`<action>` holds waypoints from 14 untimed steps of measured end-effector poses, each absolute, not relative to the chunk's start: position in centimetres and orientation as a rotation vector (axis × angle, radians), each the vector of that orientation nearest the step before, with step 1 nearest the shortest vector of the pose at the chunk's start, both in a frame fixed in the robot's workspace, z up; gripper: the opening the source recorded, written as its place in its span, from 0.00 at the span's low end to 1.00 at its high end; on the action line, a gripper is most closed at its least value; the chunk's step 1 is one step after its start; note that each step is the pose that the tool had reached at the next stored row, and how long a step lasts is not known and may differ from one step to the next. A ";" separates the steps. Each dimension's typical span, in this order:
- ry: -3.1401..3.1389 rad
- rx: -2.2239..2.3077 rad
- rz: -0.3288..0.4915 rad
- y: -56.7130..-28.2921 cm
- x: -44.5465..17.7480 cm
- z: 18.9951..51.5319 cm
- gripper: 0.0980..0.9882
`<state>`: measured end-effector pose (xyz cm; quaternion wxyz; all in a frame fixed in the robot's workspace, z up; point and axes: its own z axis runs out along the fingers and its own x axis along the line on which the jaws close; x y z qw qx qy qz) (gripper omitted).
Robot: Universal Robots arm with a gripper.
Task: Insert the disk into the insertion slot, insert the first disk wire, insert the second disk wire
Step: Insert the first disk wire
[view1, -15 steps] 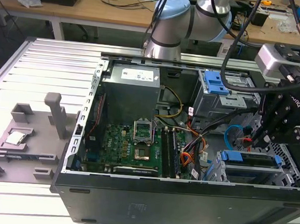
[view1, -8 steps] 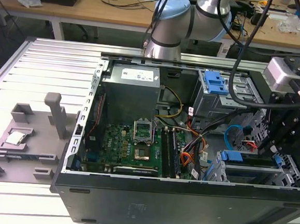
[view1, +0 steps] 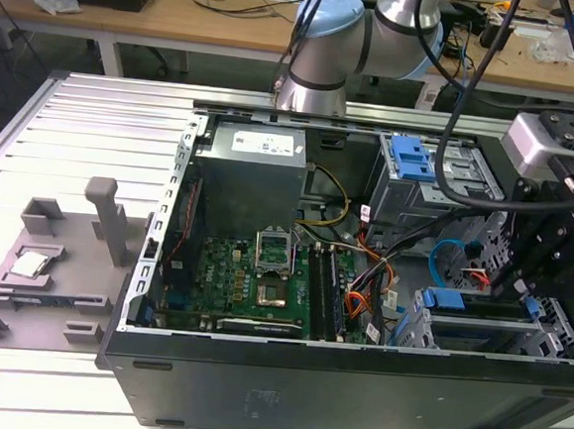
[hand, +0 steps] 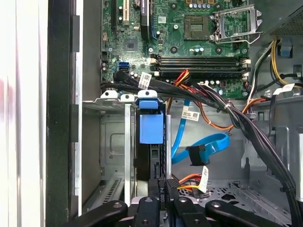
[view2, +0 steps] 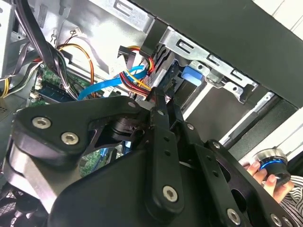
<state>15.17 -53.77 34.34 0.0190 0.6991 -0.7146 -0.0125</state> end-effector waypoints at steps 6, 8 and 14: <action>-2.218 2.170 -0.039 -53.8 15.6 33.7 0.09; -2.218 2.170 -0.038 -53.8 15.7 33.5 0.09; -2.219 2.171 -0.041 -53.8 15.7 33.2 0.10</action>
